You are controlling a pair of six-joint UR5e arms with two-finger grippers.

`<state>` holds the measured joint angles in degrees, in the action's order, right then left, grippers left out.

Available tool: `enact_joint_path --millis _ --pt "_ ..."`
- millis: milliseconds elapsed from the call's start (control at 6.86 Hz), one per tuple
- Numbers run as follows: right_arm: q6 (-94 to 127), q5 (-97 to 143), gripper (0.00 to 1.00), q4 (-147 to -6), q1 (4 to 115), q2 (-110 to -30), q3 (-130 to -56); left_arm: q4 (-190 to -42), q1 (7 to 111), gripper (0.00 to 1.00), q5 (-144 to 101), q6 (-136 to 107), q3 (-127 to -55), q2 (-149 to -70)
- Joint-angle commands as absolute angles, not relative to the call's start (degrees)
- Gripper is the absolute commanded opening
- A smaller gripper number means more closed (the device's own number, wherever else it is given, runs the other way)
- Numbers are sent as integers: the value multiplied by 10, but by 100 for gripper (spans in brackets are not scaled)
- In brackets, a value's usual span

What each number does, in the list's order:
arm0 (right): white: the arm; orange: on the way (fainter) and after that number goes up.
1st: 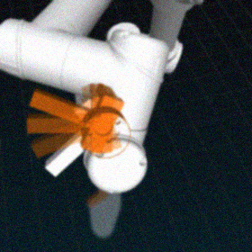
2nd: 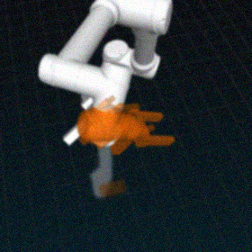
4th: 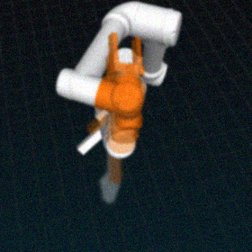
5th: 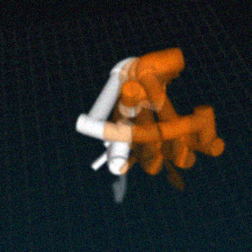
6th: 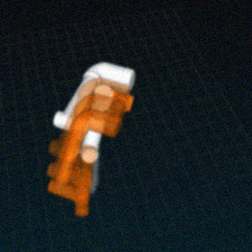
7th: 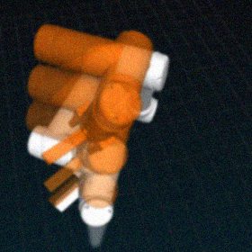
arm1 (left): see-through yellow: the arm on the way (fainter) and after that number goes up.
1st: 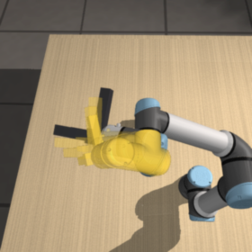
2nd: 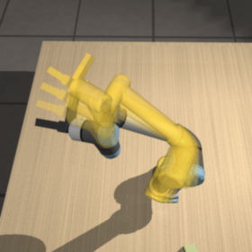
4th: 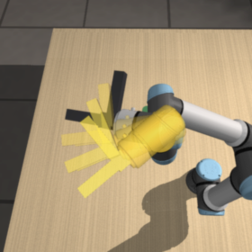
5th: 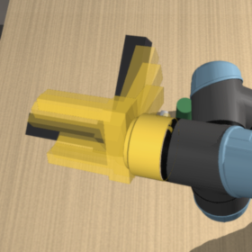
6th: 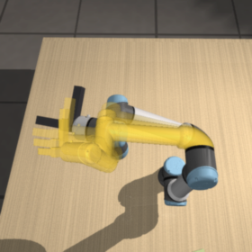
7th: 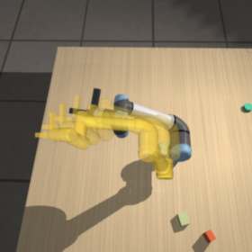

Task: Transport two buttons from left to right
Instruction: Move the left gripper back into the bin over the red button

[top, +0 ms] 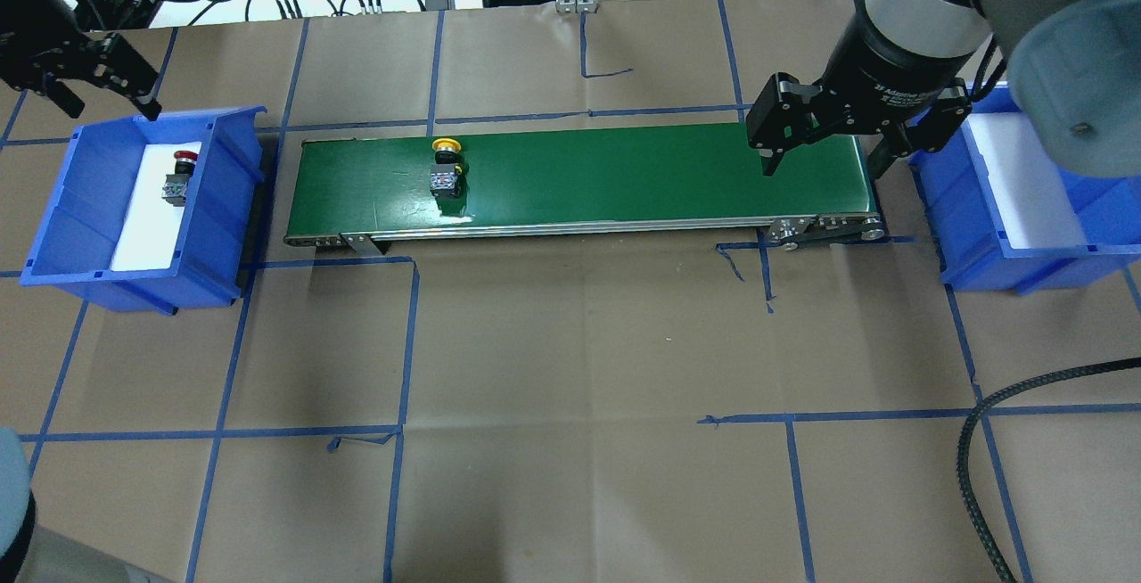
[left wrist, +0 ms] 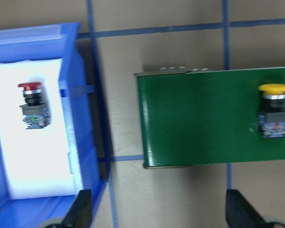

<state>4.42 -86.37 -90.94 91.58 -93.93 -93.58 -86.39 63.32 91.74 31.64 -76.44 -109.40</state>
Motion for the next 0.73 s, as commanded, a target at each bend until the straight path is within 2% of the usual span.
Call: enact_joint_path --millis 0,583 --pt "44 -864 100 -909 916 -940 -936 -818 585 99 914 352 -766 -1128" --pt "44 -863 100 -909 916 -939 -936 -745 594 99 911 349 -776 -1194"
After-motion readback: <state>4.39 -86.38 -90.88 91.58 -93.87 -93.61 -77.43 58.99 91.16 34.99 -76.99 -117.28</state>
